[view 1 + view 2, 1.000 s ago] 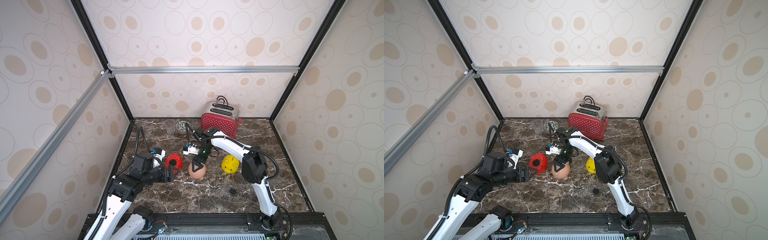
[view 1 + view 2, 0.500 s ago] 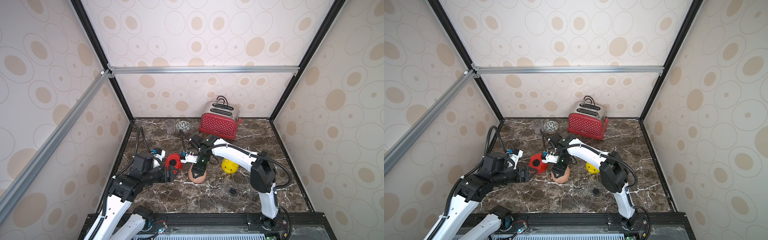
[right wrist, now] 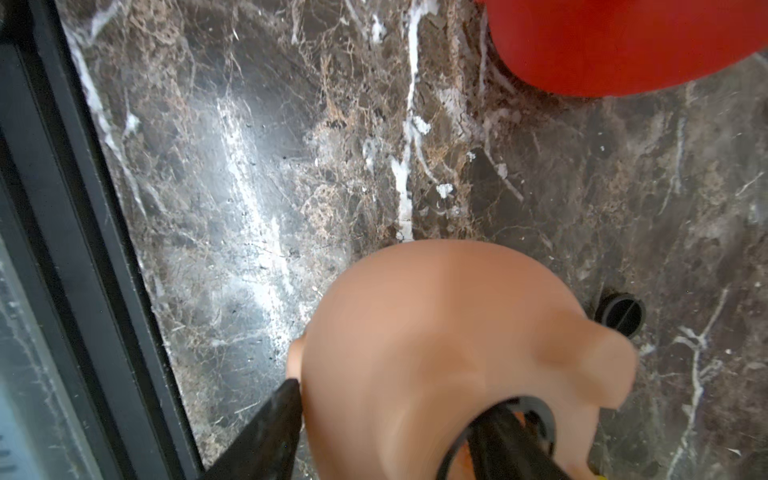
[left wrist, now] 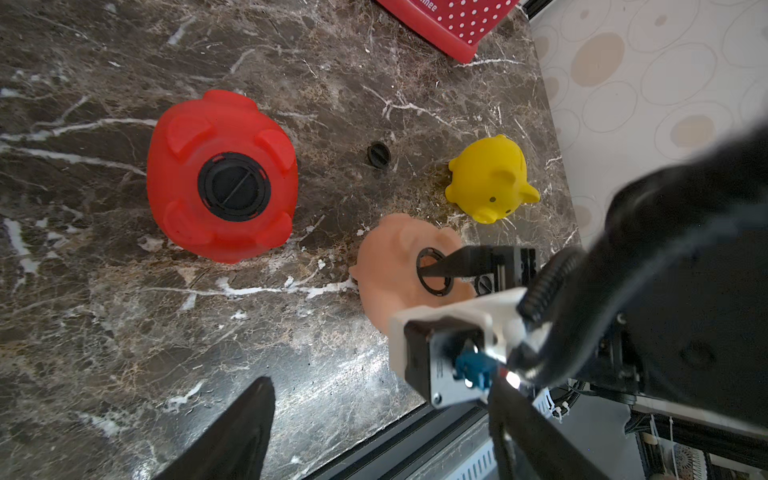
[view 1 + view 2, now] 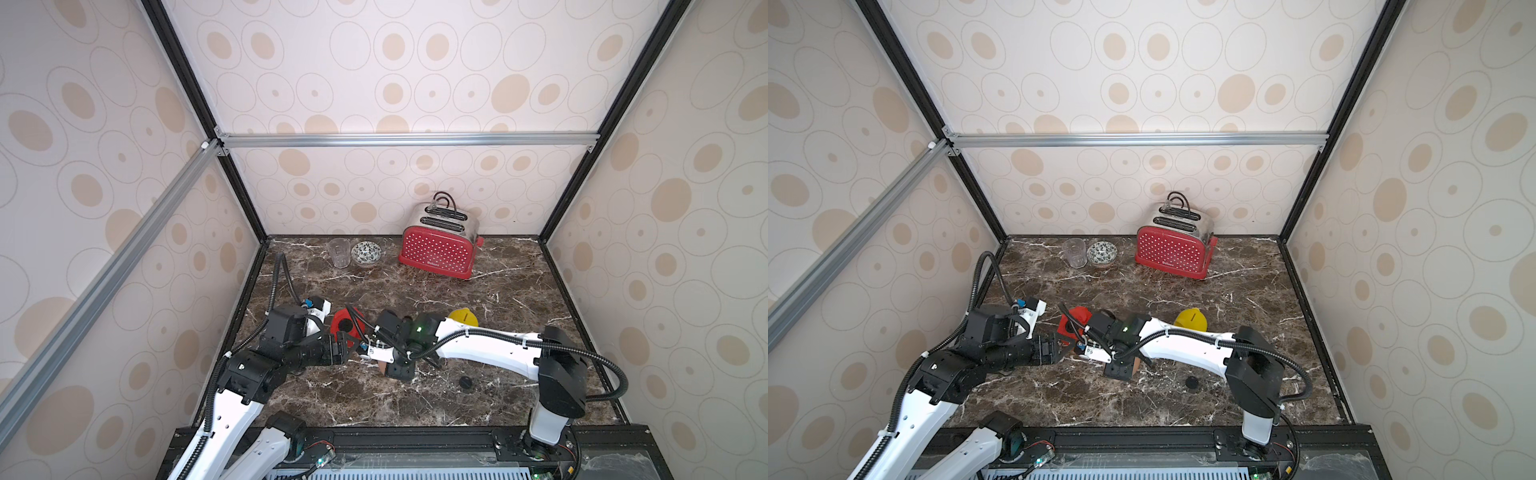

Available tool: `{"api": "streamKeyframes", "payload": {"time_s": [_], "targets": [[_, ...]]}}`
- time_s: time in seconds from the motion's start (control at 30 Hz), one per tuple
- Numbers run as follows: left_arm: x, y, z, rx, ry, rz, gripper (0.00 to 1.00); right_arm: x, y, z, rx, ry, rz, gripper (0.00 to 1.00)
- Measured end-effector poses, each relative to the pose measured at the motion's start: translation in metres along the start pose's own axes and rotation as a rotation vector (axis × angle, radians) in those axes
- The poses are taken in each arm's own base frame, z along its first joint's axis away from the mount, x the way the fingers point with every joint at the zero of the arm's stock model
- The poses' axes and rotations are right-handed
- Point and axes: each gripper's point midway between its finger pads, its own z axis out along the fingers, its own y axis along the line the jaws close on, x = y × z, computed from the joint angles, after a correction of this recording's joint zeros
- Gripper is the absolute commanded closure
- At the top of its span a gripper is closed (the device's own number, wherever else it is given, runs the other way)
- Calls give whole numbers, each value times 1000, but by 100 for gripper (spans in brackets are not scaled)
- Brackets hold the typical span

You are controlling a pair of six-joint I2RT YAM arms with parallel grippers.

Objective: Close piggy banks
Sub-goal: Turn over the piggy bank at the center of the board.

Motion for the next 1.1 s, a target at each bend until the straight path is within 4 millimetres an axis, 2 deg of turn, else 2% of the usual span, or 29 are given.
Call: {"api": "streamKeyframes", "payload": {"time_s": [0.13,0.2,0.83,1.1], "targets": [[1,1,1,-1,2,-1,19,13,8,10,36,28,-13,38],[1,1,1,-3,2,-1,19,20,4,14,62,41,-10,39],[0,-1,-2,5,-13,5,19,23,-3,13,147,15,-42,37],[0,-1,-3,8,-16,6,19,12,-4,-3,135,-24,-43,34]]}}
